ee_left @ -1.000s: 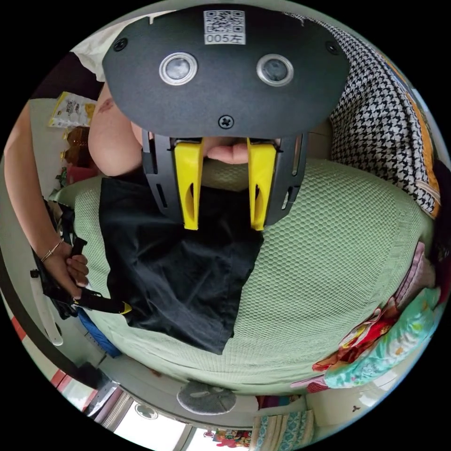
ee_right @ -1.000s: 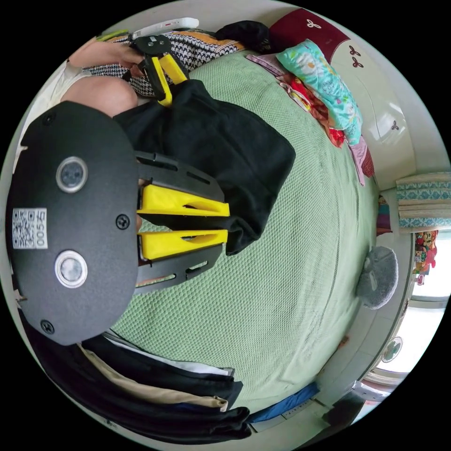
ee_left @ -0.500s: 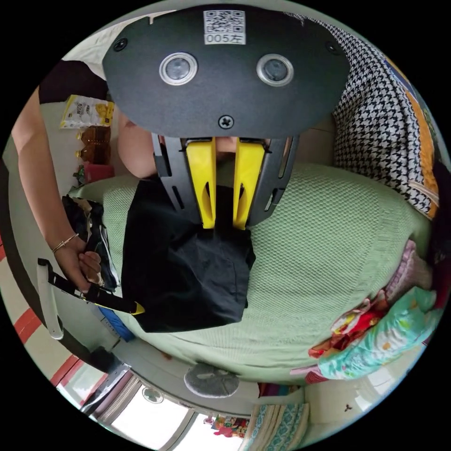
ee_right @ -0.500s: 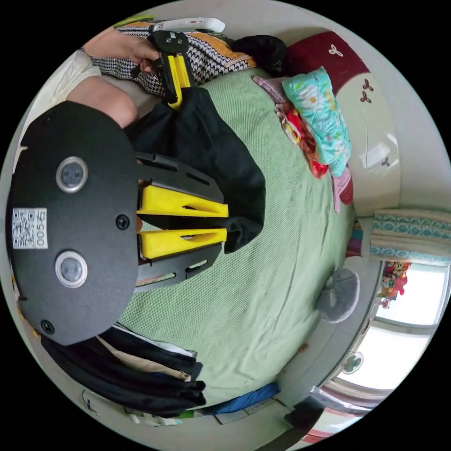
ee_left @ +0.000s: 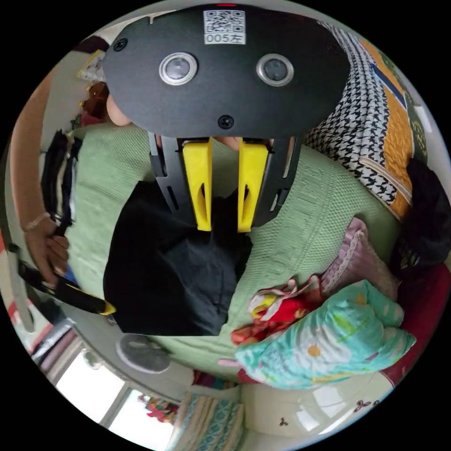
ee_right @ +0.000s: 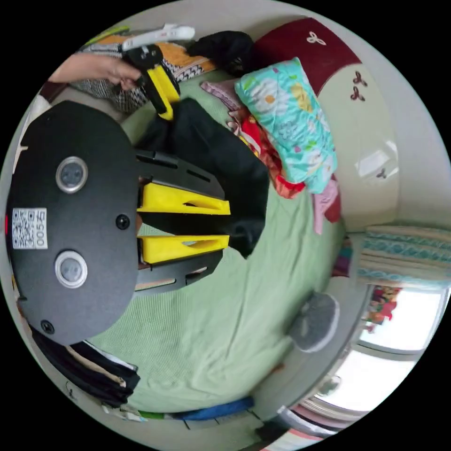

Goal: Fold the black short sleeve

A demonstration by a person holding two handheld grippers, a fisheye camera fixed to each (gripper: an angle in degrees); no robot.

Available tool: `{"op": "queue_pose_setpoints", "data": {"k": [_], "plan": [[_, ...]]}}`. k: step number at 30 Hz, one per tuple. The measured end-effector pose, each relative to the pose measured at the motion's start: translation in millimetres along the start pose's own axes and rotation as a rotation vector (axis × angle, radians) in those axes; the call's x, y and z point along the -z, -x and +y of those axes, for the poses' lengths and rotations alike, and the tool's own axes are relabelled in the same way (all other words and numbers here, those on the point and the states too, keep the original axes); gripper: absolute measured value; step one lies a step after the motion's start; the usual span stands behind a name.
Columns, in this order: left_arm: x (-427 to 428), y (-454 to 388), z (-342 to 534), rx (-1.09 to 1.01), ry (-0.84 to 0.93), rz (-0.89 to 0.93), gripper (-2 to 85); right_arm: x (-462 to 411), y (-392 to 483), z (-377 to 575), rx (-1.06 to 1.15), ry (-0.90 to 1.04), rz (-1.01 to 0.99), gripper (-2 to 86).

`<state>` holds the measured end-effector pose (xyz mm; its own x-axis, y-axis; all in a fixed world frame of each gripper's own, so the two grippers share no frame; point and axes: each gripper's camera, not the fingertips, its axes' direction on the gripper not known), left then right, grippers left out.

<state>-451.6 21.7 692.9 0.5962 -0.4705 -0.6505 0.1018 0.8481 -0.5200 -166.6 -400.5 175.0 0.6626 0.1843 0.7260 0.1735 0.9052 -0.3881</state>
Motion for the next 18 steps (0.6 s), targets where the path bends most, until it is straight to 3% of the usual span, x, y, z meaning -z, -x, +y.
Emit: {"op": "queue_pose_setpoints", "data": {"k": [2,6,11,14,16,18], "plan": [[2,4,2,0.019,-0.021,0.023,8.3,-3,10,16,0.05,-0.041,-0.091,8.1],[14,-19,23,-0.095,-0.092,0.011,8.2,-24,32,89,0.156,0.065,0.018,10.4],[-7,-41,5,-0.082,-0.052,0.011,10.0,-34,9,153,-0.012,0.109,-0.108,12.2],[-27,-56,-7,-0.128,-0.018,-0.079,11.8,-55,-1,159,-0.078,0.182,-0.122,12.1],[-43,-68,-10,-0.19,0.041,-0.105,12.5,-73,-6,164,-0.109,0.216,-0.058,9.0],[-41,-72,-12,-0.162,0.048,-0.097,11.6,-71,-13,169,-0.164,0.181,-0.172,4.8]]}}
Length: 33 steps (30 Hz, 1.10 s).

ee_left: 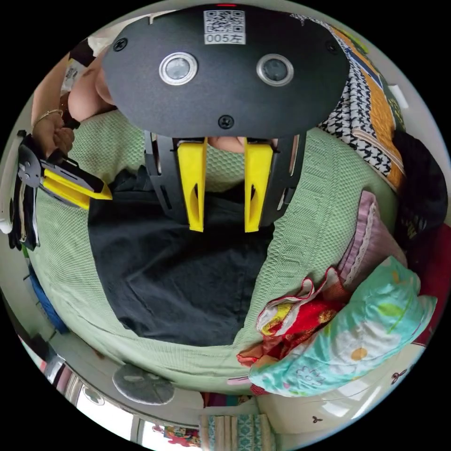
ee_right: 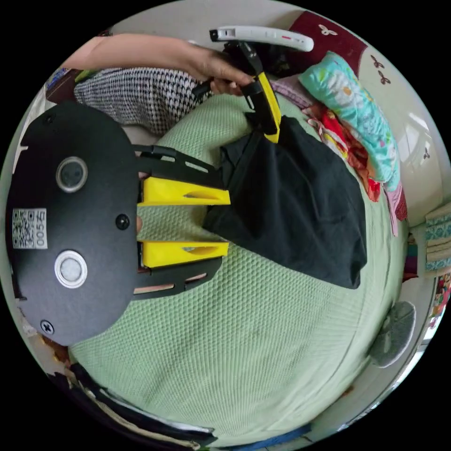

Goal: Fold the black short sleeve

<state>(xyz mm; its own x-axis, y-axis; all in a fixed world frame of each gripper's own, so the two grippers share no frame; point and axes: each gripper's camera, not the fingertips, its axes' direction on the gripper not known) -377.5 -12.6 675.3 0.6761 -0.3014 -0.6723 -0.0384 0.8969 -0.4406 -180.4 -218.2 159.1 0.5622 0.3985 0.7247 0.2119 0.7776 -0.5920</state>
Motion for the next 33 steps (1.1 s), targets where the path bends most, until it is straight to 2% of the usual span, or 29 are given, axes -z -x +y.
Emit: {"op": "queue_pose_setpoints", "data": {"k": [3,5,8,10,14,18,24,27,33], "plan": [[15,-3,1,0.024,-0.032,-0.088,6.3,15,4,9,0.008,-0.035,0.001,0.8],[17,-7,3,-0.01,-0.017,-0.147,6.4,26,9,19,0.03,-0.051,-0.029,0.5],[9,-11,11,-0.005,0.03,-0.052,8.6,33,8,38,0.043,-0.077,-0.043,0.5],[10,-16,21,0.031,0.008,-0.004,9.0,15,-5,49,0.024,0.011,0.012,0.8],[26,-39,40,0.051,0.012,0.024,8.3,34,-27,84,0.041,0.001,-0.065,0.0],[58,-119,68,-0.144,0.003,0.113,4.6,100,-46,156,0.013,-0.141,0.109,-0.8],[112,-272,114,-0.426,-0.109,0.365,0.5,181,-78,237,-0.269,-0.301,0.166,-1.0],[126,-327,134,-0.487,-0.147,0.351,0.1,209,-99,268,-0.414,-0.328,0.226,-1.0],[107,-397,139,-0.515,-0.103,0.288,-0.2,241,-133,311,-0.522,-0.311,0.282,-1.0]]}}
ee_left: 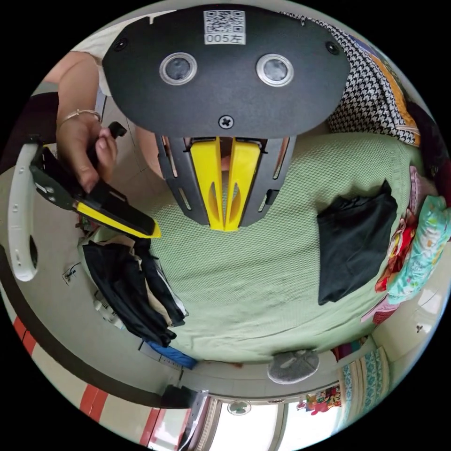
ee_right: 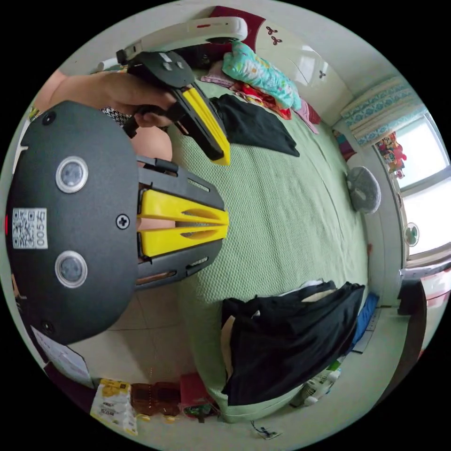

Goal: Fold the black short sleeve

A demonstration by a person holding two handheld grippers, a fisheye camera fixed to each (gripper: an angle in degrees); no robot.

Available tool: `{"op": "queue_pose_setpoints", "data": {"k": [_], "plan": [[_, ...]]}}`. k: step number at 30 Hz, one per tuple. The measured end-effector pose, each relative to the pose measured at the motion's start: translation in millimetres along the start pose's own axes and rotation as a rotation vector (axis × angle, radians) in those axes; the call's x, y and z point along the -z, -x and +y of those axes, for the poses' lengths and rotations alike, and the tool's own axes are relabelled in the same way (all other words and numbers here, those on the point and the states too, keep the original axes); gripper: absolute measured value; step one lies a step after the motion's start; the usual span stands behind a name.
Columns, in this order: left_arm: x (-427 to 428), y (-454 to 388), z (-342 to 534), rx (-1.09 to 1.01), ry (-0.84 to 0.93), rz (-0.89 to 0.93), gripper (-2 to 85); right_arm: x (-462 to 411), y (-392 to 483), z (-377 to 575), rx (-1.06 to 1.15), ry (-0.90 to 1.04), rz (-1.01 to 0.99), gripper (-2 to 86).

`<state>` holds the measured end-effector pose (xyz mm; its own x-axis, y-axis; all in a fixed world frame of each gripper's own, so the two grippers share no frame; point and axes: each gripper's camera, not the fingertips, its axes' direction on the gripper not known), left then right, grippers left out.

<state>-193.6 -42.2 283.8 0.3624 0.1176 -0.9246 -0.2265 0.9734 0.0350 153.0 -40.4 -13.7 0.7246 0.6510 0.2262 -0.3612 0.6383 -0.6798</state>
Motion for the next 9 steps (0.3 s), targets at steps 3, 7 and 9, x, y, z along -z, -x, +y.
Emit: {"op": "queue_pose_setpoints", "data": {"k": [3,7,9], "plan": [[-26,-20,-14,-0.016,0.036,-0.006,-0.2,4,-16,2,-0.018,0.004,-0.021,-1.0],[-66,-47,-34,-0.088,0.095,-0.023,-0.2,0,-33,2,-0.023,0.042,-0.011,-1.0],[-83,-55,-43,-0.103,0.137,0.011,-0.3,-2,-39,4,-0.014,0.049,-0.004,-1.0]]}}
